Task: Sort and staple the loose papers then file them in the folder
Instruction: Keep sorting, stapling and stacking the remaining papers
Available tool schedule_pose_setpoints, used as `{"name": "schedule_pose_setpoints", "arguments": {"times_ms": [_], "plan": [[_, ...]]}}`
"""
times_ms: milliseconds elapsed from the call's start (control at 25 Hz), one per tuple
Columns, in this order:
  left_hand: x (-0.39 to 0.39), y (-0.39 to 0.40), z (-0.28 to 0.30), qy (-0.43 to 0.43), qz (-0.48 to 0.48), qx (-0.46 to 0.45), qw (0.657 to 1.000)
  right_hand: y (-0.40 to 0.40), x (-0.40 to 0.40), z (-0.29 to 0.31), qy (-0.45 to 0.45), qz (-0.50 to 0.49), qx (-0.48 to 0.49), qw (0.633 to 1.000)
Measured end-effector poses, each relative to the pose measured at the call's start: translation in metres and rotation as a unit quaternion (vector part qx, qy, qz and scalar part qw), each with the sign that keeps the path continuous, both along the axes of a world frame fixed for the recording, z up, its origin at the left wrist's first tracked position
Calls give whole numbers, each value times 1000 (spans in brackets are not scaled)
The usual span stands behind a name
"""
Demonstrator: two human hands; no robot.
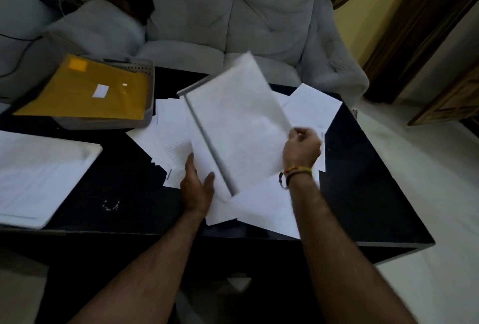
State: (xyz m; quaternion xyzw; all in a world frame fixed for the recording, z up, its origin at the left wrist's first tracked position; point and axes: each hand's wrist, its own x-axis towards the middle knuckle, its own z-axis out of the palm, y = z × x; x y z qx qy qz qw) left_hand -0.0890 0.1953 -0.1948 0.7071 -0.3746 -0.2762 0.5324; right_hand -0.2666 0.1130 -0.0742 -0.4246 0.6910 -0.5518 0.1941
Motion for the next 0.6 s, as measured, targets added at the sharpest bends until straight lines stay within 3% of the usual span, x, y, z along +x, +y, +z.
{"name": "schedule_pose_setpoints", "arguments": {"times_ms": [40, 80, 240, 400, 600], "plan": [[2, -1, 2, 37, 14, 6, 999, 3, 5, -22, -4, 20, 50, 999], [1, -2, 4, 128, 31, -2, 991, 8, 10, -44, -9, 31, 94, 995], [-6, -5, 11, 240, 68, -4, 968, 30, 19, -98, -11, 26, 180, 983], [-8, -5, 16, 208, 77, 56, 974, 33, 17, -98, 6, 3, 179, 984], [5, -4, 5, 108, 65, -6, 992, 31, 15, -97, 17, 11, 201, 979]]}}
